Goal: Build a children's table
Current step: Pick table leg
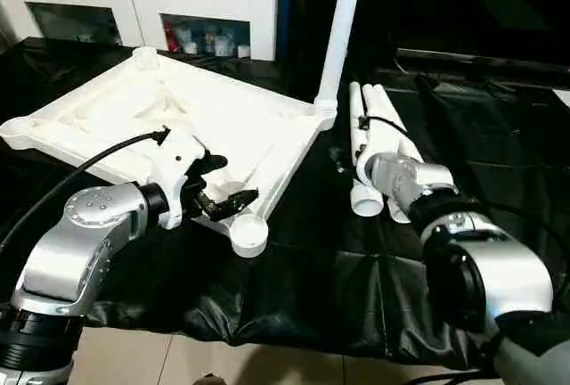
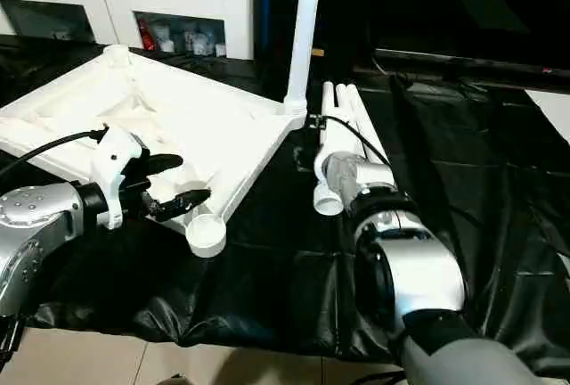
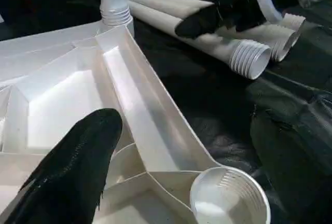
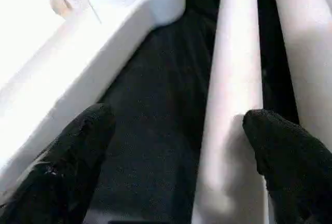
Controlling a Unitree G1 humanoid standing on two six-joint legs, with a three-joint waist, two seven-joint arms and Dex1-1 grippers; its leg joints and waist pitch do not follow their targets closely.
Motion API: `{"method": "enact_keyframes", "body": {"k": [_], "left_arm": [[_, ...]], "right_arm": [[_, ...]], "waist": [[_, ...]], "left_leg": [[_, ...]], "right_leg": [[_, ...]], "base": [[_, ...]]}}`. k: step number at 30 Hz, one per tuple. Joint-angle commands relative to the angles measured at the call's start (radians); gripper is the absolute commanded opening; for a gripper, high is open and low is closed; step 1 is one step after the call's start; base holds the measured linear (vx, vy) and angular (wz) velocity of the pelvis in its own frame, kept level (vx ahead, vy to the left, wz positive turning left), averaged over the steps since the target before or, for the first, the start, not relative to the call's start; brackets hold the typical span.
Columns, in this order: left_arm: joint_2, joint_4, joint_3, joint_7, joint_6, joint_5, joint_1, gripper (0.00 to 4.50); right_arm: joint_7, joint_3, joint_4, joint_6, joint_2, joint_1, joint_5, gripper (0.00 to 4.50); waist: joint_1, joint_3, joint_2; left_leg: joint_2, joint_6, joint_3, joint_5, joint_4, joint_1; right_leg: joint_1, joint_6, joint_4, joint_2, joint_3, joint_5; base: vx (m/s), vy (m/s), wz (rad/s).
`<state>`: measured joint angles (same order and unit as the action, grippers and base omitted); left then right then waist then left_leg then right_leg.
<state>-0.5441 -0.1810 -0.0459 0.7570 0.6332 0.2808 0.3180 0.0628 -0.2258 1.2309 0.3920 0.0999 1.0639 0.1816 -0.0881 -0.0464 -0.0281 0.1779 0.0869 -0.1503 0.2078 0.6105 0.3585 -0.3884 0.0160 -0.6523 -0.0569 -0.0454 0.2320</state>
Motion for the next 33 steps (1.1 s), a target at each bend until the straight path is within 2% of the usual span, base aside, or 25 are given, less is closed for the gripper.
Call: {"method": "enact_keyframes", "body": {"k": [1,8,10,12,17,18,23,24,25,26,31,33], "left_arm": [[-0.014,-0.015,-0.001,0.005,0.011,0.004,-0.001,4.5],[-0.023,-0.021,-0.011,0.002,0.017,0.0,0.001,4.5],[-0.026,-0.024,-0.012,0.005,0.019,0.0,-0.002,4.5],[-0.034,-0.029,-0.015,0.011,0.02,0.0,-0.008,4.5],[-0.04,-0.029,-0.017,0.016,0.019,0.0,-0.01,4.5],[-0.047,-0.031,-0.021,0.024,0.022,0.001,-0.011,4.5],[-0.054,-0.041,-0.028,0.028,0.027,0.005,-0.012,4.5],[-0.054,-0.046,-0.029,0.027,0.028,0.005,-0.015,4.5],[-0.055,-0.042,-0.031,0.029,0.025,0.003,-0.014,4.5],[-0.055,-0.042,-0.031,0.029,0.025,0.003,-0.014,4.5],[-0.054,-0.043,-0.041,0.03,0.02,-0.002,-0.015,4.5],[-0.051,-0.04,-0.046,0.031,0.02,-0.004,-0.012,4.5]], "right_arm": [[-0.013,-0.009,0.014,-0.021,0.007,0.019,-0.002,4.44],[-0.035,-0.017,0.051,-0.06,0.02,0.026,-0.014,4.44],[-0.029,-0.02,0.06,-0.055,0.022,0.024,-0.013,4.44],[-0.023,-0.027,0.07,-0.046,0.023,0.018,-0.008,4.44],[-0.035,-0.038,0.079,-0.048,0.027,0.012,0.0,4.44],[-0.039,-0.045,0.089,-0.045,0.029,0.004,0.004,4.44],[-0.014,-0.021,0.103,-0.011,0.029,-0.004,-0.025,4.44],[-0.01,-0.019,0.104,-0.005,0.03,-0.006,-0.028,4.26],[-0.007,-0.013,0.106,0.003,0.03,-0.007,-0.033,4.26],[-0.007,-0.013,0.106,0.003,0.03,-0.007,-0.033,4.05],[-0.003,-0.003,0.115,0.034,0.039,-0.007,-0.049,3.76],[0.002,-0.003,0.118,0.048,0.041,-0.006,-0.051,3.48]], "waist": [[0.0,0.06,0.013],[-0.003,0.064,0.012],[-0.004,0.068,0.013],[-0.004,0.069,0.011],[-0.005,0.065,0.012],[-0.005,0.065,0.009],[-0.005,0.064,0.008],[-0.005,0.064,0.005],[-0.006,0.063,0.006],[-0.006,0.063,0.006],[-0.004,0.062,0.0],[-0.004,0.063,0.002]], "left_leg": [[0.036,0.016,-0.002,0.074,-0.071,-0.001],[0.034,0.013,-0.003,0.056,-0.069,0.0],[0.032,0.001,-0.003,0.011,-0.064,0.004],[0.031,-0.011,-0.004,-0.002,-0.063,0.006],[0.034,-0.011,-0.004,0.023,-0.065,0.006],[0.034,-0.008,-0.004,0.032,-0.066,0.006],[0.034,-0.003,-0.004,0.032,-0.067,0.007],[0.034,-0.006,-0.004,0.027,-0.067,0.008],[0.034,-0.006,-0.004,0.025,-0.067,0.008],[0.034,-0.006,-0.004,0.025,-0.067,0.008],[0.035,0.003,-0.005,0.036,-0.068,0.005],[0.035,0.005,-0.005,0.041,-0.068,0.005]], "right_leg": [[0.049,0.222,0.058,-0.072,0.044,-0.045],[0.049,0.226,0.056,-0.072,0.044,-0.073],[0.051,0.23,0.049,-0.069,0.043,-0.139],[0.05,0.235,0.048,-0.069,0.042,-0.166],[0.049,0.24,0.051,-0.071,0.042,-0.132],[0.049,0.238,0.052,-0.071,0.042,-0.119],[0.049,0.236,0.052,-0.071,0.042,-0.108],[0.051,0.236,0.052,-0.072,0.042,-0.107],[0.05,0.235,0.053,-0.073,0.042,-0.103],[0.05,0.235,0.053,-0.073,0.042,-0.103],[0.047,0.227,0.054,-0.071,0.043,-0.084],[0.047,0.226,0.054,-0.073,0.043,-0.08]], "base": [[0.0,0.0,0.0],[0.0,0.0,0.0],[0.0,0.0,0.0],[0.0,0.0,0.0],[0.0,0.0,0.0],[0.0,0.0,0.0],[0.0,0.0,0.0],[0.0,0.0,0.0],[0.0,0.0,0.0],[0.0,0.0,0.0],[0.0,0.0,0.0],[0.0,0.0,0.0]]}}
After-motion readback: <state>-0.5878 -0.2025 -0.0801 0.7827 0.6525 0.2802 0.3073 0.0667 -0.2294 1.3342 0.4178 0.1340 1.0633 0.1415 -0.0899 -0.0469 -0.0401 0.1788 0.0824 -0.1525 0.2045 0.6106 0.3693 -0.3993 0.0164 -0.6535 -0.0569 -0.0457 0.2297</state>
